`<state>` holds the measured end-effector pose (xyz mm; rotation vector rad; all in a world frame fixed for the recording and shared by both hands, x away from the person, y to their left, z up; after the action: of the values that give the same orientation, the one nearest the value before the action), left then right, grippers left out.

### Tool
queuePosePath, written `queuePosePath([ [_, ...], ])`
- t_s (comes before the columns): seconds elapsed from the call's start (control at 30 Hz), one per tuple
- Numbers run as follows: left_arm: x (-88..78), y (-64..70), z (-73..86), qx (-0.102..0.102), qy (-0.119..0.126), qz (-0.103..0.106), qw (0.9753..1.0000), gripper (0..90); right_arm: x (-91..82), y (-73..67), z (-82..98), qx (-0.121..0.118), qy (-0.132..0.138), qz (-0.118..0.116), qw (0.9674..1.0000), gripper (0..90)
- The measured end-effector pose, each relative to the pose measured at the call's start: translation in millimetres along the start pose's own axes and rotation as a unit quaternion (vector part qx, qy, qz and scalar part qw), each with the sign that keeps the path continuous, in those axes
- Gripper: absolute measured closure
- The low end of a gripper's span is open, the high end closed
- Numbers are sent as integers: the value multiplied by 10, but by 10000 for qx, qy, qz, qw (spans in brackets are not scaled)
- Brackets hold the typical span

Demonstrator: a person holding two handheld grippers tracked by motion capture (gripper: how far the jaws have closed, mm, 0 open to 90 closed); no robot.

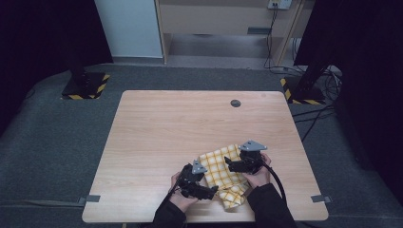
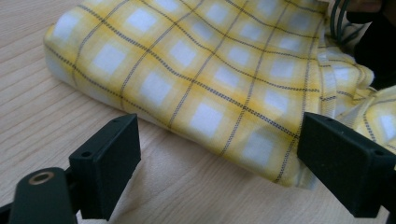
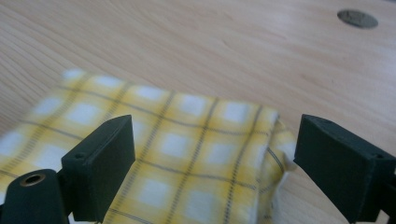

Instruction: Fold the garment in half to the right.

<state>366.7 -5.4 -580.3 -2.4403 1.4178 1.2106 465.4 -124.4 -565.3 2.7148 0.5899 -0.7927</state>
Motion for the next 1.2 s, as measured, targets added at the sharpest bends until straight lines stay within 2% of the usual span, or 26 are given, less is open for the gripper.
queuePosePath([
  [0.1, 30, 13, -1, 0, -21, -9, 10000, 121, -53, -95, -73, -18, 66, -216, 9997, 120],
  [0.17, 46, 11, 1, -29, -31, 5, 10000, 116, 0, -172, -33, -65, -88, -353, 9993, 119],
  [0.23, 52, 5, 4, -32, -49, -8, 10000, 112, 32, -185, -7, -87, -157, -362, 9992, 119],
  [0.27, 58, -5, 13, -30, -82, -24, 10000, 111, 137, -181, 81, -156, -364, -312, 9987, 119],
  [0.33, 64, -16, 19, -33, -106, -54, 9999, 111, 200, -168, 130, -86, -461, -340, 9983, 110],
  [0.4, 69, -23, 21, -49, -121, -61, 9999, 115, 232, -152, 141, 89, -472, -449, 9978, 110],
  [0.5, 68, -17, 12, -42, -120, -61, 9999, 117, 260, -139, 159, 203, -409, -603, 9971, 107],
  [0.63, 81, -8, 11, 69, -197, -124, 9997, 125, 267, -138, 164, 195, -370, -618, 9972, 107],
  [0.8, 117, -28, 23, 44, -286, -133, 9995, 123, 270, -137, 165, 232, -366, -620, 9971, 107],
  [0.87, 100, -19, 15, 126, -316, -141, 9993, 123, 268, -136, 159, 252, -375, -639, 9969, 106],
  [0.97, 37, -4, -48, 136, -281, 99, 9995, 127, 213, -123, 128, 285, -400, -659, 9966, 101],
  [1.07, -73, -84, -176, -41, -61, 228, 9997, 128, 59, -137, 63, 176, -344, -671, 9970, 76],
  [1.13, -130, -162, -236, -138, -2, 171, 9998, 126, -64, -168, 27, 48, -306, -724, 9969, 74],
  [1.2, -150, -256, -280, -170, 31, -19, 9998, 127, -151, -211, 30, 24, -366, -849, 9957, 74],
])
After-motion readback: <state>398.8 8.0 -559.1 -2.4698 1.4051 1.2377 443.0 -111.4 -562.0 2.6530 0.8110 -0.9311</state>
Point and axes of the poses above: each handheld gripper's, and its own axes: x roughly forward along the jaws, z roughly out of its underside, y roughly to its right, the point moved 10 cm from there along x, roughly forward along the jaws, and after that the axes turned 11 degrees about z, right-handed, at the moved point
